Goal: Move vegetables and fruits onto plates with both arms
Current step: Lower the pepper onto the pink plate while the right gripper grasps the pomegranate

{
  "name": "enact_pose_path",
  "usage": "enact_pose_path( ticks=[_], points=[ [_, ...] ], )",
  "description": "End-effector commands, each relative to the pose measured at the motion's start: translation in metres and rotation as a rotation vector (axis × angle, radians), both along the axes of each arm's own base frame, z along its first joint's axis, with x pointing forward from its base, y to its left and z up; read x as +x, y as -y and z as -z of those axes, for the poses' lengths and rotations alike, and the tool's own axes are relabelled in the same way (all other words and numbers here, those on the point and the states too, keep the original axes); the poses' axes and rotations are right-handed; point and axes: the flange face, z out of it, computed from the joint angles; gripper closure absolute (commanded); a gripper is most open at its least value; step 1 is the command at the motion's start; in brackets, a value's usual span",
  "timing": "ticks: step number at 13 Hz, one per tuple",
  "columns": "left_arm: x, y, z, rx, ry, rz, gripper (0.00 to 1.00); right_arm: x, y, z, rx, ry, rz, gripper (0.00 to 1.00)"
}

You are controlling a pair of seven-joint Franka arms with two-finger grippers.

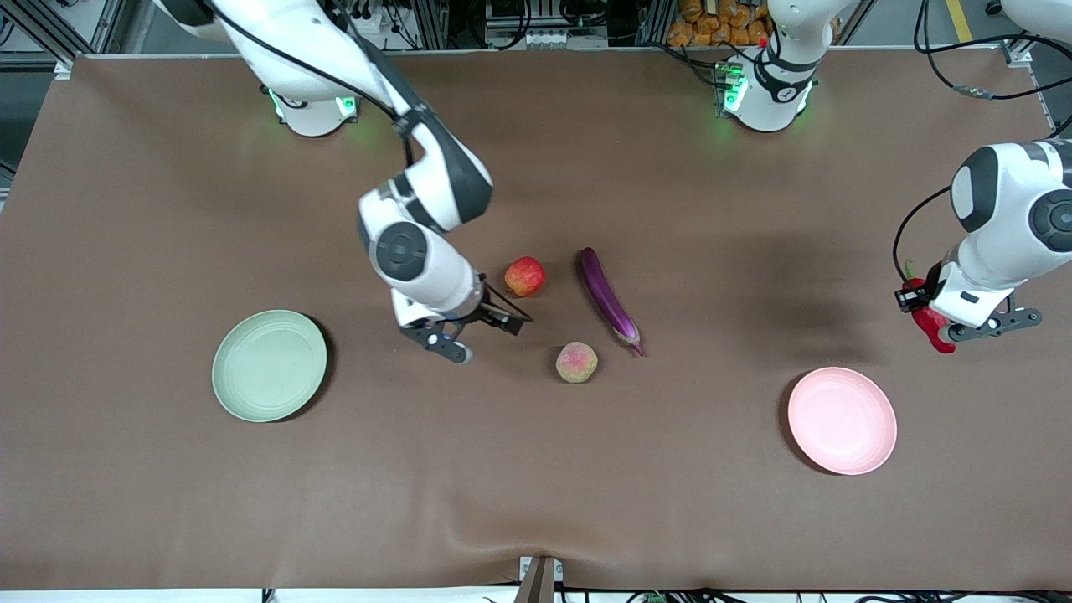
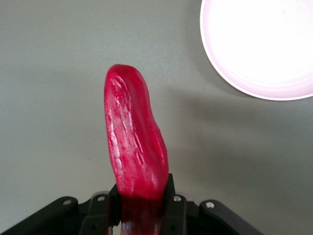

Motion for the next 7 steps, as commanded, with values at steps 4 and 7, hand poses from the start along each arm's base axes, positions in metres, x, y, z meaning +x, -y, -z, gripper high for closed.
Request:
enact_pose_path(
  ticks=[4, 7],
  points=[
    [0.021, -0.038, -0.002, -0.041, 0.017, 0.089, 1.0, -0.033, -0.031, 0.02, -0.076, -0.12, 0.223, 0.0],
    [0.034, -0.054, 0.0, -0.052, 0.022, 0.145, 1.0, -0.053, -0.046, 0.036, -0.12, -0.16, 0.246, 0.0]
  ],
)
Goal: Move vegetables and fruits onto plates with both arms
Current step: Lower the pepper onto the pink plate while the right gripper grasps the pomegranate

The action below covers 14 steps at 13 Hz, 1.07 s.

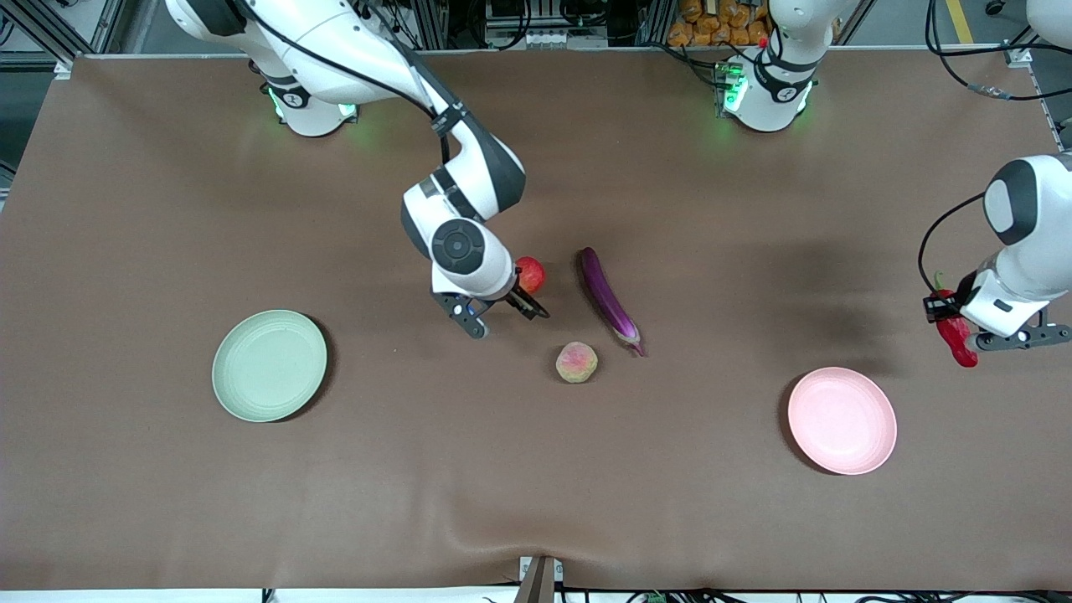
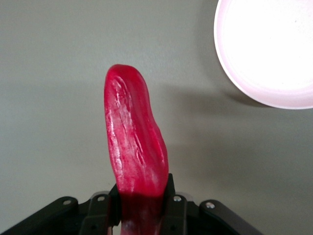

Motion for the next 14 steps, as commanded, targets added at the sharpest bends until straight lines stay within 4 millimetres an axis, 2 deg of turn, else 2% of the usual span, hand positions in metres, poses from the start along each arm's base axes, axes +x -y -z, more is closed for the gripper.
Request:
enact_pose_path(
  ticks=[1, 3, 4, 5, 7, 8, 9, 10, 12, 13, 14],
  points=[
    [0.017, -0.016, 0.005, -0.033, 0.011, 0.044, 1.0, -0.006, -0.007, 0.012, -0.019, -0.018, 0.047, 0.0],
    [0.025, -0.021, 0.011, -0.047, 0.014, 0.047, 1.0, -0.015, -0.016, 0.026, -0.029, -0.03, 0.034, 0.0],
    [0.033, -0.024, 0.015, -0.053, 0.02, 0.049, 1.0, -0.026, -0.025, 0.035, -0.042, -0.039, 0.025, 0.0],
    [0.043, -0.022, 0.014, -0.057, 0.032, 0.065, 1.0, -0.028, -0.028, 0.039, -0.053, -0.043, 0.043, 0.0],
    [0.061, -0.011, 0.014, -0.065, 0.052, 0.097, 1.0, -0.031, -0.032, 0.054, -0.066, -0.045, 0.043, 0.0],
    [0.072, 0.003, 0.017, -0.072, 0.058, 0.118, 1.0, -0.037, -0.038, 0.059, -0.067, -0.034, 0.025, 0.0],
    [0.083, 0.015, 0.017, -0.078, 0.07, 0.133, 1.0, -0.041, -0.043, 0.059, -0.083, -0.007, -0.013, 0.65],
    [0.093, 0.03, 0.016, -0.082, 0.083, 0.152, 1.0, -0.038, -0.041, 0.056, -0.099, 0.01, -0.032, 0.97],
    [0.111, 0.066, 0.018, -0.094, 0.098, 0.195, 1.0, -0.015, -0.032, 0.042, -0.083, 0.03, -0.014, 1.0],
    [0.118, 0.075, 0.022, -0.099, 0.103, 0.207, 1.0, -0.009, -0.028, 0.035, -0.084, 0.021, -0.004, 1.0],
    [0.123, 0.074, 0.031, -0.111, 0.102, 0.201, 1.0, 0.005, -0.018, 0.019, -0.088, 0.005, 0.013, 1.0]
  ],
)
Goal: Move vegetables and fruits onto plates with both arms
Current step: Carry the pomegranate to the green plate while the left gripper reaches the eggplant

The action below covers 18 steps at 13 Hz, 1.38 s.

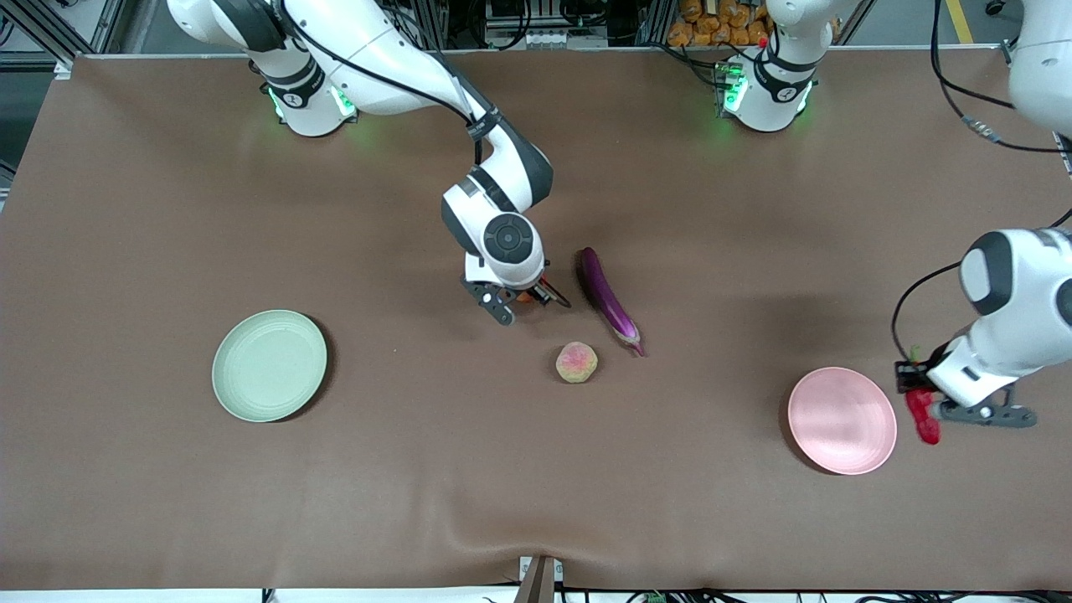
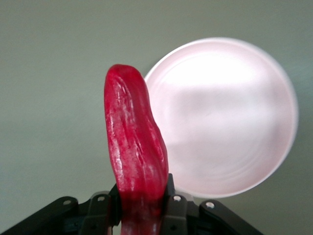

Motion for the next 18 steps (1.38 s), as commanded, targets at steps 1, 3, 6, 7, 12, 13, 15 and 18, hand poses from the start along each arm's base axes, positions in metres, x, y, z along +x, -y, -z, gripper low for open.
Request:
enact_pose_path(
  ticks=[1, 3, 6, 7, 12, 13, 15, 18],
  points=[
    [0.022, -0.003, 0.02, -0.041, 0.001, -0.014, 1.0, 0.037, 0.027, -0.04, -0.024, -0.048, 0.034, 1.0],
    [0.032, 0.02, 0.028, -0.051, 0.005, 0.005, 1.0, 0.056, 0.057, -0.072, -0.027, -0.116, -0.089, 1.0],
    [0.037, 0.024, 0.046, -0.069, -0.006, -0.05, 0.47, 0.099, 0.158, -0.135, 0.03, -0.164, -0.202, 1.0],
    [0.037, 0.024, 0.053, -0.075, -0.013, -0.056, 0.1, 0.108, 0.185, -0.147, 0.053, -0.171, -0.246, 1.0],
    [0.037, 0.025, 0.033, -0.073, 0.0, -0.071, 0.0, 0.146, 0.347, -0.121, 0.131, -0.193, -0.432, 1.0],
    [0.034, 0.035, 0.02, -0.068, -0.011, -0.102, 0.0, 0.148, 0.372, -0.117, 0.145, -0.191, -0.457, 1.0],
    [0.027, 0.082, 0.0, -0.068, -0.069, -0.178, 0.0, 0.15, 0.402, -0.1, 0.165, -0.159, -0.528, 1.0],
    [0.003, 0.167, -0.011, -0.112, -0.144, -0.299, 0.0, 0.14, 0.495, -0.06, 0.261, -0.105, -0.659, 1.0]
  ],
)
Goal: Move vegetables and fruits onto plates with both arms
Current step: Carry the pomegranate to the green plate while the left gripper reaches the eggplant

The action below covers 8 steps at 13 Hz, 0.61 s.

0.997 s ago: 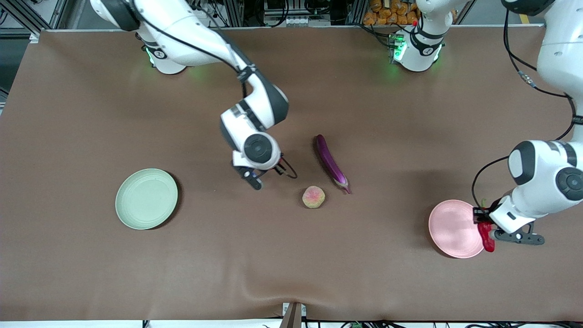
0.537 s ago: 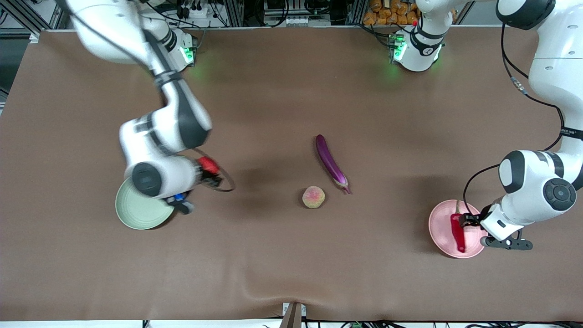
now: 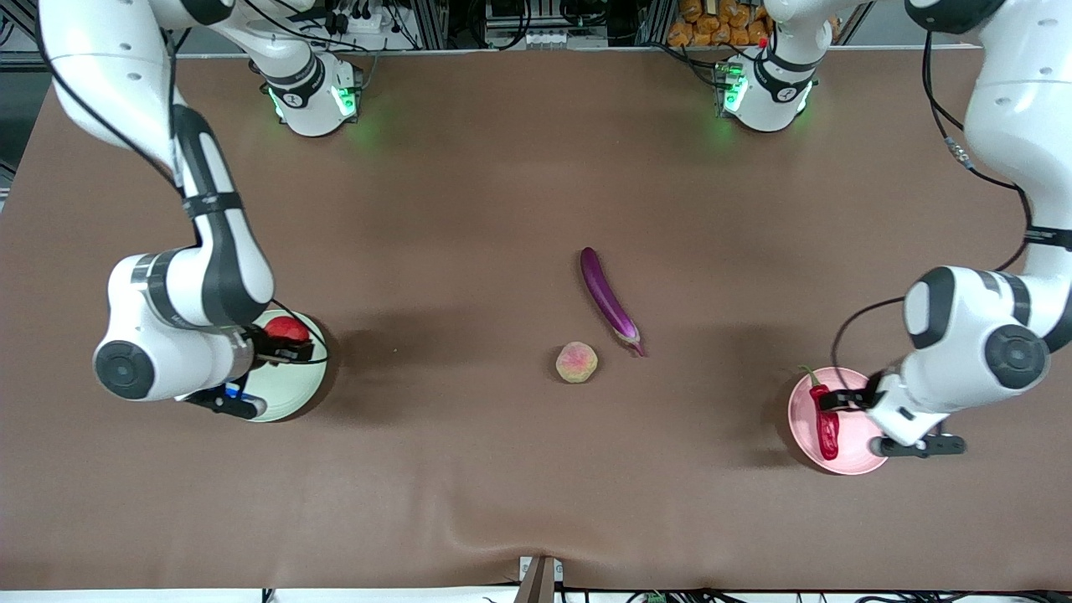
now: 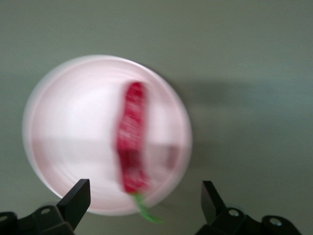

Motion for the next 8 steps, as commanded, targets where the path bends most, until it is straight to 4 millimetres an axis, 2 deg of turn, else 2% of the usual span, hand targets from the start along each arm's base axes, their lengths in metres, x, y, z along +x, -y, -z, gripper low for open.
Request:
enact_pose_path(
  ticks=[1, 3, 4, 6, 7, 8],
  points=[
    [-0.028, 0.064, -0.015, -0.027, -0.052, -0.094, 0.0, -0.021, 0.068, 0.024, 0.079, 0.026, -0.073, 1.0],
    [-0.05, 0.118, -0.01, -0.027, -0.083, -0.163, 0.0, -0.031, 0.089, 0.046, 0.096, 0.053, -0.082, 1.0],
    [-0.063, 0.143, -0.005, -0.009, -0.094, -0.17, 0.0, -0.034, 0.092, 0.055, 0.1, 0.059, -0.073, 1.0],
    [-0.09, 0.197, -0.005, 0.017, -0.101, -0.215, 0.0, -0.035, 0.087, 0.067, 0.103, 0.101, -0.063, 1.0],
    [-0.105, 0.225, -0.002, 0.03, -0.107, -0.228, 0.08, -0.034, 0.083, 0.069, 0.102, 0.106, -0.068, 0.73],
    [-0.114, 0.24, 0.001, 0.033, -0.107, -0.245, 0.15, -0.034, 0.086, 0.07, 0.102, 0.105, -0.061, 0.01]
  ],
)
